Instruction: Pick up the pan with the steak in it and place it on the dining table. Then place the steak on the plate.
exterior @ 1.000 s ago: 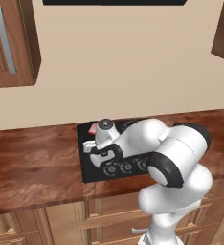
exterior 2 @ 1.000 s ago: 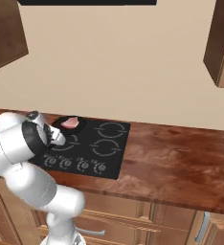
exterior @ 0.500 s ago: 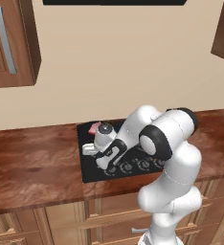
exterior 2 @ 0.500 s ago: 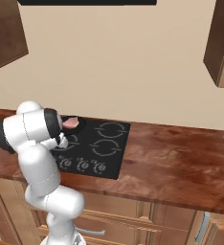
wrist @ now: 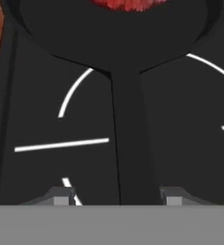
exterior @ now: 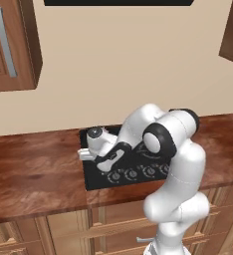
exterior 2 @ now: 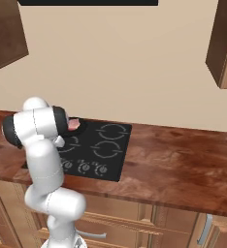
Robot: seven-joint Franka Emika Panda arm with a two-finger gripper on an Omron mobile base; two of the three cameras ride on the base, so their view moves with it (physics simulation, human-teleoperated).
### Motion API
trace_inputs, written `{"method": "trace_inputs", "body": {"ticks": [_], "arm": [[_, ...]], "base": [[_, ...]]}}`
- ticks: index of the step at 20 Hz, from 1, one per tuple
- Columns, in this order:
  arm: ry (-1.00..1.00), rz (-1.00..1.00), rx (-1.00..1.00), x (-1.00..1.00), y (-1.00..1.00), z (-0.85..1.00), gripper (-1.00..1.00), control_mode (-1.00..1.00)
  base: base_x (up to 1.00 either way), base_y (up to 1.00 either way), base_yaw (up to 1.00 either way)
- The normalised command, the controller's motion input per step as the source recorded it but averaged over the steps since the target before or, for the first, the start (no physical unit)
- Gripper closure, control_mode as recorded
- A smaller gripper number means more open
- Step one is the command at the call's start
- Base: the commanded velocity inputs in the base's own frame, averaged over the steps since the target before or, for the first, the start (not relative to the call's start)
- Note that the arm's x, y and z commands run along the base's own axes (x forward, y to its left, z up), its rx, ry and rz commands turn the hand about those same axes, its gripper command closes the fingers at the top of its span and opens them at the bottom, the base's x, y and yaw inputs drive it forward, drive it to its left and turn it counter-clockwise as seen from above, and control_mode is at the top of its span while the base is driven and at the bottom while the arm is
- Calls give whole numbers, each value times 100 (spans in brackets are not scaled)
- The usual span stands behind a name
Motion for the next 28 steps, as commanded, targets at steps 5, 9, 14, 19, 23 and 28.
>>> {"method": "trace_inputs", "body": {"ticks": [5,9,14,19,23,28], "arm": [[-3,0,0,0,0,0,100,-100],[-6,-2,5,0,-3,31,100,-100],[-3,-5,6,-16,-2,76,100,-100],[2,-5,8,-41,-14,88,100,-100],[6,-2,7,-65,-17,85,100,-100],[6,0,5,-94,-18,59,100,-100]], "base": [[0,0,0],[0,0,0],[0,0,0],[0,0,0],[0,0,0],[0,0,0]]}}
